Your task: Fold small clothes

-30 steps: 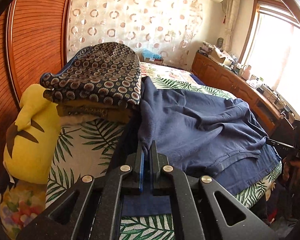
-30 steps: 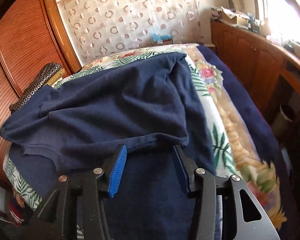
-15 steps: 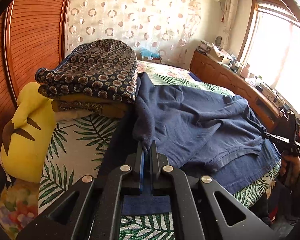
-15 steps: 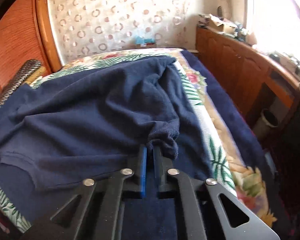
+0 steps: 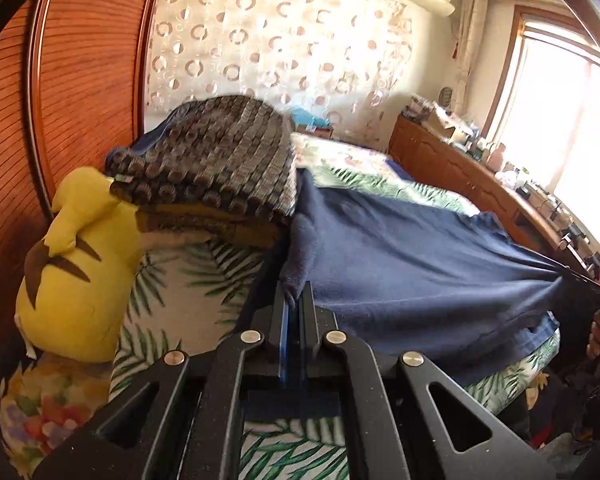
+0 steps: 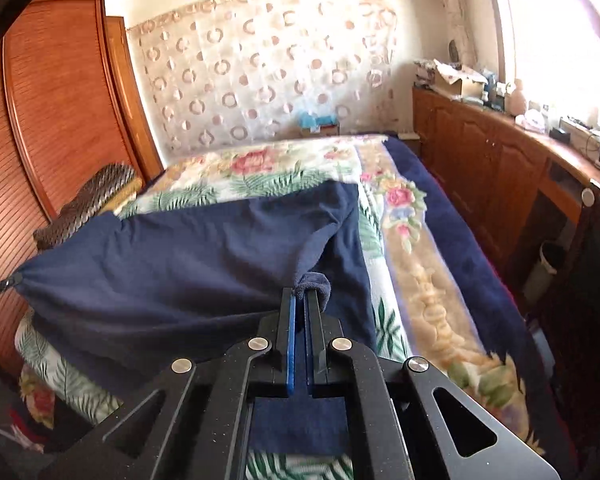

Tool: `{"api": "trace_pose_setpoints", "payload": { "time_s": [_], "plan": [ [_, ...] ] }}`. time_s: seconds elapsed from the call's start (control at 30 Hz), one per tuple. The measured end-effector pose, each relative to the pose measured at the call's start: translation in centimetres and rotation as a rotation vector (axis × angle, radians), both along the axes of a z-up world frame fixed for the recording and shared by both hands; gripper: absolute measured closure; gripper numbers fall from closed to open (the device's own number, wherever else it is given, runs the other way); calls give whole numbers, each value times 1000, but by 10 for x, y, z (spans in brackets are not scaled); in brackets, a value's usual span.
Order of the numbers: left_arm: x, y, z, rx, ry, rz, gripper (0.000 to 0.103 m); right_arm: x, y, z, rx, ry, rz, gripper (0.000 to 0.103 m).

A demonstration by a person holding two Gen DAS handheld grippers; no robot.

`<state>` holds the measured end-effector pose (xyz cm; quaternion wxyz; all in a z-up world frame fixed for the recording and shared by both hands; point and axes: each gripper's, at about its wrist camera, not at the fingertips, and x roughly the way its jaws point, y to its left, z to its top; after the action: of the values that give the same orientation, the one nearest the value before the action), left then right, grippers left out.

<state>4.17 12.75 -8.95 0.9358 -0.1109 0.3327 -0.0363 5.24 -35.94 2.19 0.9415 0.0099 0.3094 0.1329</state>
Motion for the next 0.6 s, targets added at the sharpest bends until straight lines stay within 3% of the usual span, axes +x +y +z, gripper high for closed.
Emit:
{"api": "trace_pose_setpoints", "payload": {
  "time_s": [0.17, 0.33, 0.47, 0.53, 0.6],
  "plan": [
    [5, -1, -25, 25, 74, 4, 98, 2, -4, -32, -22, 83, -4, 100],
    [3, -3, -29, 47, 86, -2, 98, 3, 1, -42, -45, 94, 5, 100],
    [2, -6, -26, 69, 79, 1, 91, -5, 3, -29, -42, 68, 10, 99],
    [0, -8, -23, 84, 66, 4, 85, -6, 4, -24, -54, 50, 10, 94],
    [-1, -10, -19, 94, 54, 3, 74, -8, 8, -21, -64, 31, 10, 93]
  ]
}}
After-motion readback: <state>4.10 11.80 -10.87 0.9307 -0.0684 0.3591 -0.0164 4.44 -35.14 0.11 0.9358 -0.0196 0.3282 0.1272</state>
